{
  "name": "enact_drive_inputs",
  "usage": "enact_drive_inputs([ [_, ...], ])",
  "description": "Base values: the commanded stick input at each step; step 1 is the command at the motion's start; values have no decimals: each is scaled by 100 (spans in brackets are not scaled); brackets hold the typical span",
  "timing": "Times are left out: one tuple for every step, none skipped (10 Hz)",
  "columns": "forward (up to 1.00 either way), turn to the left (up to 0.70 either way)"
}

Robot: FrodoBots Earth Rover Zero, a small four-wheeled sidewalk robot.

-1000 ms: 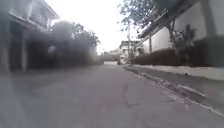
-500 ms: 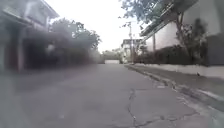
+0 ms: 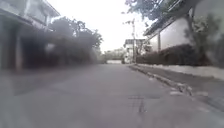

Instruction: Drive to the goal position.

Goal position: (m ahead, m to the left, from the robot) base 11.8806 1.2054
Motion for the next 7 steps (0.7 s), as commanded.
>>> enact_drive_inputs([
  [100, -9],
  [100, 0],
  [100, 0],
  [100, 0],
  [100, 0],
  [100, 0],
  [100, 0],
])
